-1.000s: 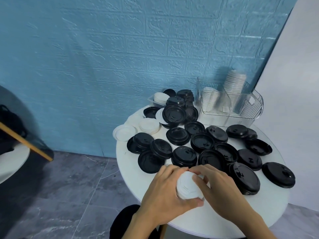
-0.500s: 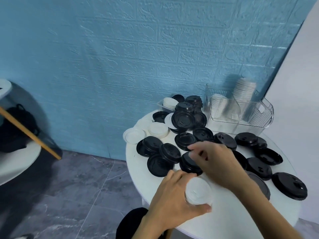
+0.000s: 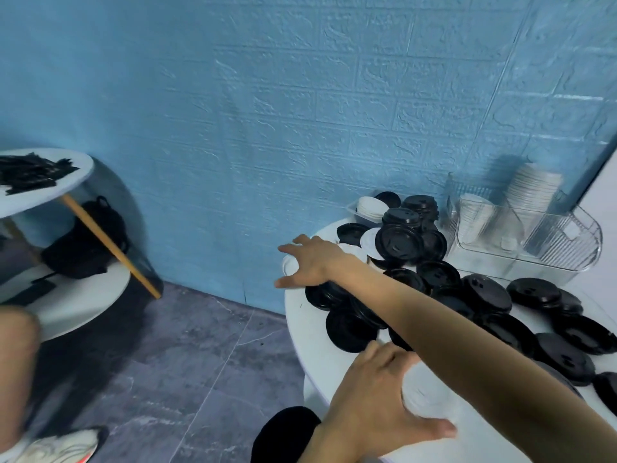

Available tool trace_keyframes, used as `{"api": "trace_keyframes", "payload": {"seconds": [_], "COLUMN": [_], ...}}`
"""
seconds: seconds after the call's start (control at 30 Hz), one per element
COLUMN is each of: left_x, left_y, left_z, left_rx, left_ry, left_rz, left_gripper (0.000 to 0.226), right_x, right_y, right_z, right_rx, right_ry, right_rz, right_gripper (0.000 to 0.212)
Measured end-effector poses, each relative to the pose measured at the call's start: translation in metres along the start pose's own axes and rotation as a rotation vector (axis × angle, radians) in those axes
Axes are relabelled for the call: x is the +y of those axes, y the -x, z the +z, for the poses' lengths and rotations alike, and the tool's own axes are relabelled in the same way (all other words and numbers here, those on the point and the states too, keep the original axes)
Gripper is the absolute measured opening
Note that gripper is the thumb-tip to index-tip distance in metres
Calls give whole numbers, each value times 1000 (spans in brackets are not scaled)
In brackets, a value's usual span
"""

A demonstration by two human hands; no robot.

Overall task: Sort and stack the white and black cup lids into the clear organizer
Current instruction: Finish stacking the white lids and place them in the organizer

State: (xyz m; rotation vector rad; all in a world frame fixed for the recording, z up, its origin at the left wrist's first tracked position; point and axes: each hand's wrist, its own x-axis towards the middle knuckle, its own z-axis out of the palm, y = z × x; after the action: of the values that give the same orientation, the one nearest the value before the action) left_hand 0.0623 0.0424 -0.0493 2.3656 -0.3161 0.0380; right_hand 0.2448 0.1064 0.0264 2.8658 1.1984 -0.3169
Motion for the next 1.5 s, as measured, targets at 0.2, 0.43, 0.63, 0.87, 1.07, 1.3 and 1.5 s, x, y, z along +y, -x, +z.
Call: {"api": "trace_keyframes", "payload": {"seconds": [0.2, 0.43, 0.63, 0.87, 1.07, 1.3, 1.5], "left_x": [-1, -1, -4, -6, -2, -7, -9], "left_y": [0, 1, 0, -2, -3, -1, -2], "left_z": [0, 2, 6, 7, 6, 4, 1], "left_rx": [26, 35, 39, 40, 64, 30, 15], "left_ry": [-3, -23, -39, -65, -43, 1, 1], "left_rz": [17, 11, 9, 15, 38, 14, 68], "left_gripper": [79, 83, 94, 94, 54, 111, 99], "right_x": [5, 8, 34, 66, 69, 70, 70], "right_y": [-18, 12, 110, 235, 281, 288, 289], "right_z": [12, -7, -38, 9, 78, 115, 126], "right_rx": [-23, 183, 493, 693, 708, 683, 567], "right_ry": [144, -42, -561, -916, -1076, -1022, -804], "right_rz": [4, -52, -111, 5, 87, 124, 188], "right_gripper": [90, 81, 73, 66, 69, 66, 48]}}
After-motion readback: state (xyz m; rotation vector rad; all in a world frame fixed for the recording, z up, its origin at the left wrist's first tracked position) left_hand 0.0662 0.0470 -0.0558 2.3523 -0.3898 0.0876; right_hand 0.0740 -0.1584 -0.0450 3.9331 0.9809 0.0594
